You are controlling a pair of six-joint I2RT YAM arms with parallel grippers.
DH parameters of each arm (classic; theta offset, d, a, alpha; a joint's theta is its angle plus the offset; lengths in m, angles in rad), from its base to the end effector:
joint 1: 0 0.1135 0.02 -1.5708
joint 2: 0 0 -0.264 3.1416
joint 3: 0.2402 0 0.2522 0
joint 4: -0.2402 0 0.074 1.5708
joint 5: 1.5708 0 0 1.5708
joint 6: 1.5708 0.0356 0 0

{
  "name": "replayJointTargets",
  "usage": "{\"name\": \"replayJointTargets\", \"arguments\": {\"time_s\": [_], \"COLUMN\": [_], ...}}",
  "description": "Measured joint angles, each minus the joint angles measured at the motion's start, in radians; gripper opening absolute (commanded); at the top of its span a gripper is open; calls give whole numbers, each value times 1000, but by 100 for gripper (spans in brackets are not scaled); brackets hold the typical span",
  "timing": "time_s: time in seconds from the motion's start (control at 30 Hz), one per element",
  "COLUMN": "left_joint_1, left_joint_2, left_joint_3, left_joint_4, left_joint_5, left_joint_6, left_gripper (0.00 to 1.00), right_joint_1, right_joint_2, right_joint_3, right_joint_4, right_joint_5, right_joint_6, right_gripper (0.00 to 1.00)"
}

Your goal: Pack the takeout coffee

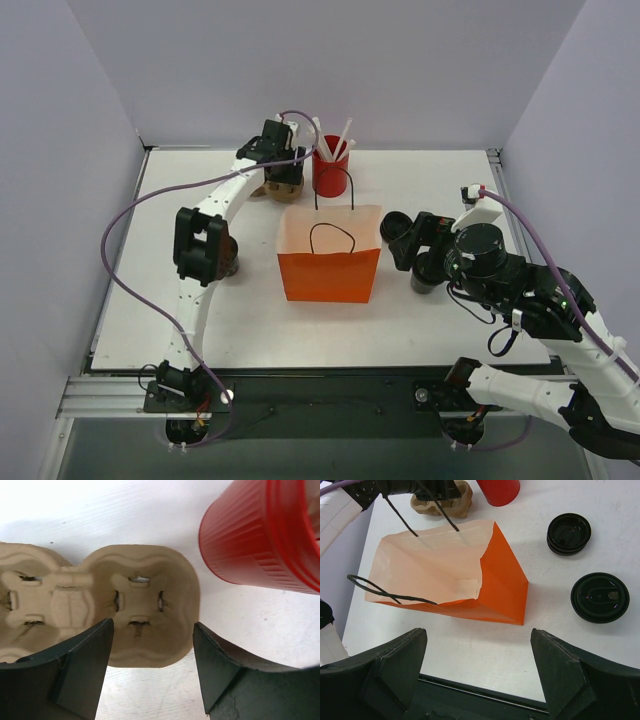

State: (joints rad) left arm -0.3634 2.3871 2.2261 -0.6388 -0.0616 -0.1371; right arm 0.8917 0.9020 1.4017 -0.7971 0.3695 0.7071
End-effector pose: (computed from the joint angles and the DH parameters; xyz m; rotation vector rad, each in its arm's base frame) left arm 0.5056 -0.1899 0.2357 0.2387 2.3630 -0.1678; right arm 0.1011 0.1048 0.4593 0.0863 1.9165 0.7599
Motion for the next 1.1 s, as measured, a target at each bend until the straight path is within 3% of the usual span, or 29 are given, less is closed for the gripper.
{"name": "replayJointTargets", "arguments": {"time_s": [0.43, 1.1], "left_joint_1": [18, 30], "left_joint_2": [29, 21], "left_joint_3": [0, -43], "left_joint_4": [23, 74], "left_joint_5": [-85, -181], "left_joint_6": [-61, -25], "left_gripper": [74, 74], "right_joint_1": [0, 0], "right_joint_2": [-18, -28], "right_joint_3": [0, 0], "right_joint_4": [-1, -31], "right_joint_5": [-1, -4], "right_joint_6": [-5, -19], "right_gripper": [88, 88]}}
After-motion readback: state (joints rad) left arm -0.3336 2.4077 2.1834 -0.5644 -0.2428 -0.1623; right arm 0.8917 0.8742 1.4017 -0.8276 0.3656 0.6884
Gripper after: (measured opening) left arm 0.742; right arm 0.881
